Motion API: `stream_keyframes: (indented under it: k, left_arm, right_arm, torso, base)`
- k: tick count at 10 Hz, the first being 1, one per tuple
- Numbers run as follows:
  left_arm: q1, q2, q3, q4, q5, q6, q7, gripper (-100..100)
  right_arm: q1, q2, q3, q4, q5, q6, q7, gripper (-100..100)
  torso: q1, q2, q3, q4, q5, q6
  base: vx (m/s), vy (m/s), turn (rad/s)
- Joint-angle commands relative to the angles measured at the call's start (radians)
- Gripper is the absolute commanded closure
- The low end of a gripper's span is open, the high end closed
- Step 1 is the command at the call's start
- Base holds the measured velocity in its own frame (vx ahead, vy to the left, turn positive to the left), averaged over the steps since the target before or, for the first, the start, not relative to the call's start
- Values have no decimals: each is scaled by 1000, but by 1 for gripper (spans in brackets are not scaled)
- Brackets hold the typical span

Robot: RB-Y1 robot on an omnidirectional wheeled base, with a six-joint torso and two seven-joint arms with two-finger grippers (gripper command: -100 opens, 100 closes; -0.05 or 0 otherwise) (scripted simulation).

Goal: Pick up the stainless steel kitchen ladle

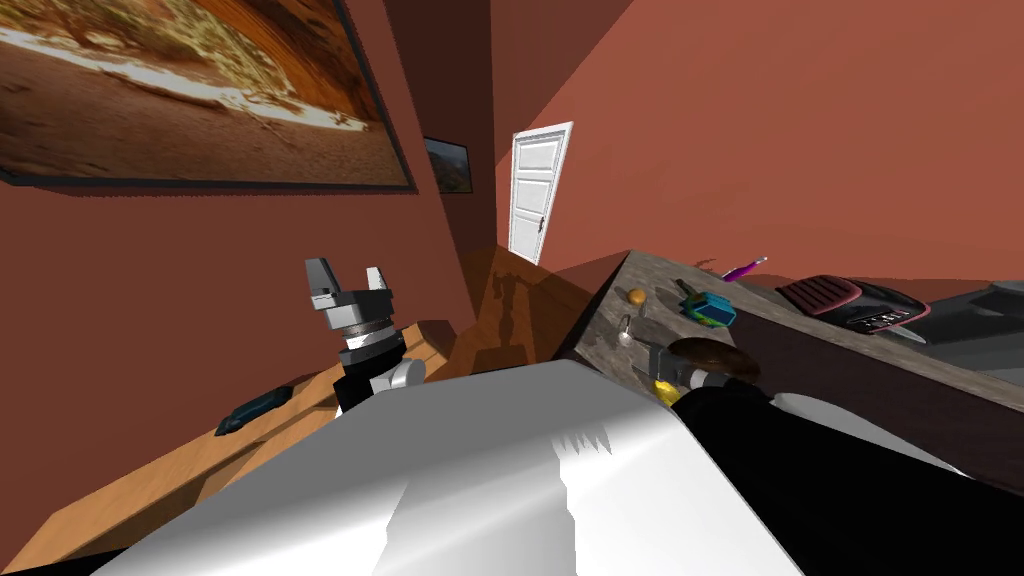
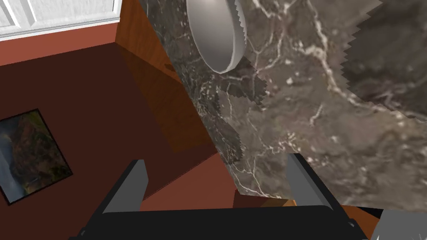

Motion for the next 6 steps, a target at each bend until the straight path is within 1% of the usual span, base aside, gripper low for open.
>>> stream_keyframes:
  k: [1, 2, 3, 4, 5, 6]
  left_arm:
    - [0, 0, 0, 0, 0, 0, 0, 0]
    - [0, 0, 0, 0, 0, 0, 0, 0]
    - [0, 0, 0, 0, 0, 0, 0, 0]
    - [0, 0, 0, 0, 0, 0, 0, 0]
    - [0, 0, 0, 0, 0, 0, 0, 0]
    - [0, 0, 0, 0, 0, 0, 0, 0]
  right_arm:
    - [30, -37, -13, 29, 50, -26, 25, -100]
    - [55, -65, -19, 50, 80, -46, 44, -100]
    - [55, -65, -19, 50, 93, -46, 44, -100]
    - [79, -91, -23, 69, 131, -65, 61, -100]
    - [100, -114, -25, 87, 163, -84, 74, -100]
    - [100, -114, -25, 87, 167, -84, 74, -100]
  torso:
    - [0, 0, 0, 0, 0, 0]
    - [0, 0, 0, 0, 0, 0]
    - [-2, -3, -1, -1, 0, -1]
    - [-2, -2, -1, 0, 0, 0]
    - [-1, -2, -1, 0, 0, 0]
    - [-2, -2, -1, 0, 0, 0]
  base:
    - [72, -52, 168]
    - [118, -85, 271]
    - [97, -82, 99]
    - [93, -64, 131]
    - [96, -86, 241]
    - [54, -83, 82]
